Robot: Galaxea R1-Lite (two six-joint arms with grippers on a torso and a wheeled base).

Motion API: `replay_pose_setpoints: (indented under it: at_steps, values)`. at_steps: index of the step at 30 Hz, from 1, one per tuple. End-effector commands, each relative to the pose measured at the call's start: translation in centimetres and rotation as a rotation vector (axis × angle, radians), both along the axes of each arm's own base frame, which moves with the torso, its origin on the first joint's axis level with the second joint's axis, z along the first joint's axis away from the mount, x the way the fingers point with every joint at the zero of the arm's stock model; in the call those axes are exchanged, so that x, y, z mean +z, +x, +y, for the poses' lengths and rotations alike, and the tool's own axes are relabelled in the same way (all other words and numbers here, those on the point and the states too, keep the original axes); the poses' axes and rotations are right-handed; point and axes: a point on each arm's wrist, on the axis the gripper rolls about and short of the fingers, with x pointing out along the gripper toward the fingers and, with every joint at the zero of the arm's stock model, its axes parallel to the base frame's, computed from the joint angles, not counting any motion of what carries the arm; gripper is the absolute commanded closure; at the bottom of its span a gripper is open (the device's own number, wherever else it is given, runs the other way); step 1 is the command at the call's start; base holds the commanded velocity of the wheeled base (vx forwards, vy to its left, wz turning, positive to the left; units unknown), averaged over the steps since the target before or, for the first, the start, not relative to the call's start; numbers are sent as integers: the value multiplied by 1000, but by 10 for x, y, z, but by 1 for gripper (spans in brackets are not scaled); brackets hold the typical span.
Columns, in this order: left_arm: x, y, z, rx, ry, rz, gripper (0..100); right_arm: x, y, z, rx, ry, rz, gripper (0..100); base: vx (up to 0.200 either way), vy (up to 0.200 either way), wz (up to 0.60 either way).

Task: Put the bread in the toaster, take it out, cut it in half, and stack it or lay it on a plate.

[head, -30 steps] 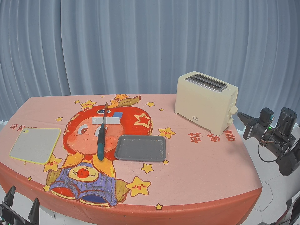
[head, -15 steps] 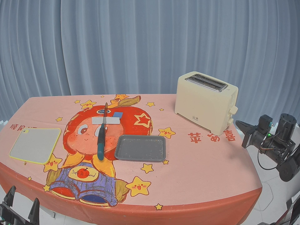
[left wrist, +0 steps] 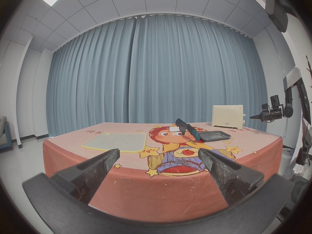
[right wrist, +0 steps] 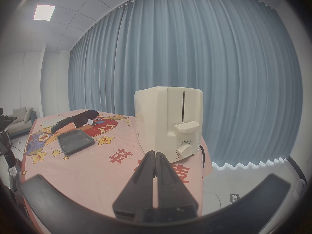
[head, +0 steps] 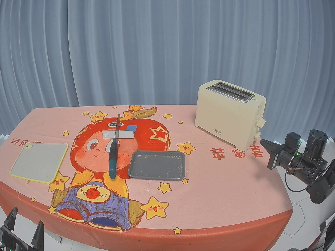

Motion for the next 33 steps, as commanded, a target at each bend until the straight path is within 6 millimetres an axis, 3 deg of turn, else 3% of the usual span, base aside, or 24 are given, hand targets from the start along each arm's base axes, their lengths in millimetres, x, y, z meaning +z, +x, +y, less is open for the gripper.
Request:
replay_pose_setpoints:
  at_steps: [1, 19, 24, 33]
  values:
    - [-5, 1, 0, 0, 0, 18, 0, -4, 3, -1, -5, -2, 14, 100, 0, 0, 0]
    - [-5, 1, 0, 0, 0, 18, 0, -3, 20, -3, -29, 12, -9, 100, 0, 0, 0]
    - [-5, 1, 0, 0, 0, 16, 0, -13, 27, -2, -30, 8, 18, 100, 0, 0, 0]
    - [-5, 1, 0, 0, 0, 18, 0, -14, 37, -9, -55, 11, 9, 100, 0, 0, 0]
